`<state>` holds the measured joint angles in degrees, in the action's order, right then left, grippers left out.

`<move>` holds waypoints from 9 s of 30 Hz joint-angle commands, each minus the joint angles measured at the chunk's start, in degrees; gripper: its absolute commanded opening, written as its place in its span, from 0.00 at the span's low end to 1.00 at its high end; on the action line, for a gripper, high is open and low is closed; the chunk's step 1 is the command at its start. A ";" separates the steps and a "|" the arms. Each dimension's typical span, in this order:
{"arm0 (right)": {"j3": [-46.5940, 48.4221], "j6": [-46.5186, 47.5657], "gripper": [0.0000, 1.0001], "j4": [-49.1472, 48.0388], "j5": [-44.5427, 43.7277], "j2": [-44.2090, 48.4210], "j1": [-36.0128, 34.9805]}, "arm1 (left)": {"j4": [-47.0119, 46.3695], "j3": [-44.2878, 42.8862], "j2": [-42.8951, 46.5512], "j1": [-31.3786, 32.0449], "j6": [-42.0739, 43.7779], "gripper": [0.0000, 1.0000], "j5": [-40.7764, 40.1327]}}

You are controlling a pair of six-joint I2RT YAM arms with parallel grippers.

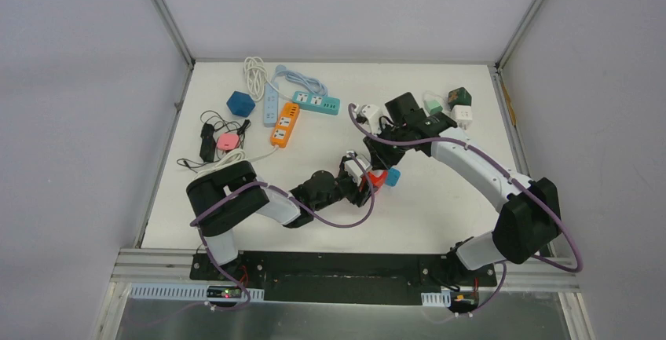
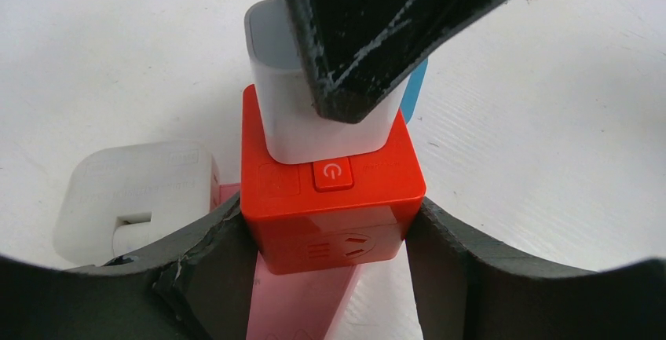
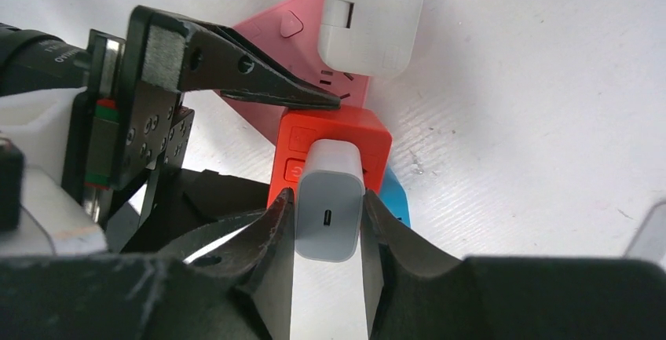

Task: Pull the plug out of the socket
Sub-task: Remove the plug from the socket, then place the plug at the center of the board.

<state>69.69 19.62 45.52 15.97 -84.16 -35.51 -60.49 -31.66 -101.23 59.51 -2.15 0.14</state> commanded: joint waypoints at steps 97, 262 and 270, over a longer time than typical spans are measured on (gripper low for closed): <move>-1.13 2.88 0.00 5.84 22.13 7.75 8.48 | 5.04 -3.86 -7.84 -4.38 -2.60 0.00 10.90; -5.71 -13.82 0.84 -3.78 45.75 1.08 23.11 | 13.94 -7.90 14.28 -3.14 -10.70 0.00 7.40; -4.38 -9.61 0.93 -0.47 44.89 2.45 24.47 | 18.90 -5.29 18.59 -6.31 -13.89 0.00 11.30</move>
<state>63.83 6.37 43.35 60.25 -83.77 -12.19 -42.30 -38.20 -87.31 55.33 -13.41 8.29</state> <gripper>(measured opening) 0.919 0.438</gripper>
